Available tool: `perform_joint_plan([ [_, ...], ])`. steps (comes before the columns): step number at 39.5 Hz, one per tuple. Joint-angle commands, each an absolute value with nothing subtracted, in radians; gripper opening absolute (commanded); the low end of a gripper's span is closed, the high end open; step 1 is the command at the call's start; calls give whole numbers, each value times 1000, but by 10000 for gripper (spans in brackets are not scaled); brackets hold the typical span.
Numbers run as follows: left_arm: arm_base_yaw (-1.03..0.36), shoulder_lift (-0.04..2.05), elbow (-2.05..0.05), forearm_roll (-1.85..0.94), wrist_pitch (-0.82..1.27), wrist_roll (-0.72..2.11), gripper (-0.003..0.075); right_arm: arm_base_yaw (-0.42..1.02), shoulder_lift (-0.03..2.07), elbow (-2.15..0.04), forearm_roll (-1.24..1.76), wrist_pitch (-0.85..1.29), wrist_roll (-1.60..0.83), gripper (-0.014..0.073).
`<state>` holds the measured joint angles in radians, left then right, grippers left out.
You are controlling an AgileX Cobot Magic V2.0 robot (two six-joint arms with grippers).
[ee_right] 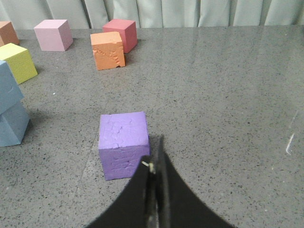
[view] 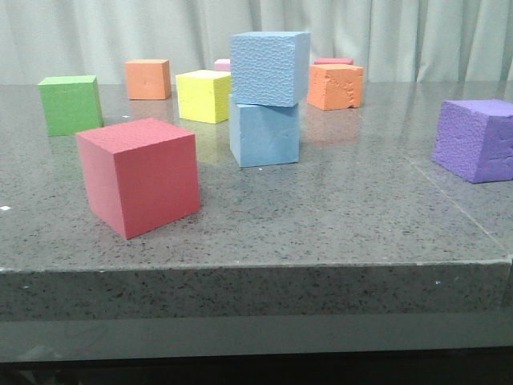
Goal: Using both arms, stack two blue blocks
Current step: 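Raise the left gripper away from the stack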
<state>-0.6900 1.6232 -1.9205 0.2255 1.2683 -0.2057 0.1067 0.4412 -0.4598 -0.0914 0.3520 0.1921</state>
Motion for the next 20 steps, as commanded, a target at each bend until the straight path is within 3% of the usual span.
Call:
perform_joint_plan([
  [1,-693,1498,-1844,280,1195,-243,-20,102,445,-484,-107,260,182,-67],
  [20,-693,1091,-1233,286,712,-243,-20,102,445,-484,-107,261,182,-67],
])
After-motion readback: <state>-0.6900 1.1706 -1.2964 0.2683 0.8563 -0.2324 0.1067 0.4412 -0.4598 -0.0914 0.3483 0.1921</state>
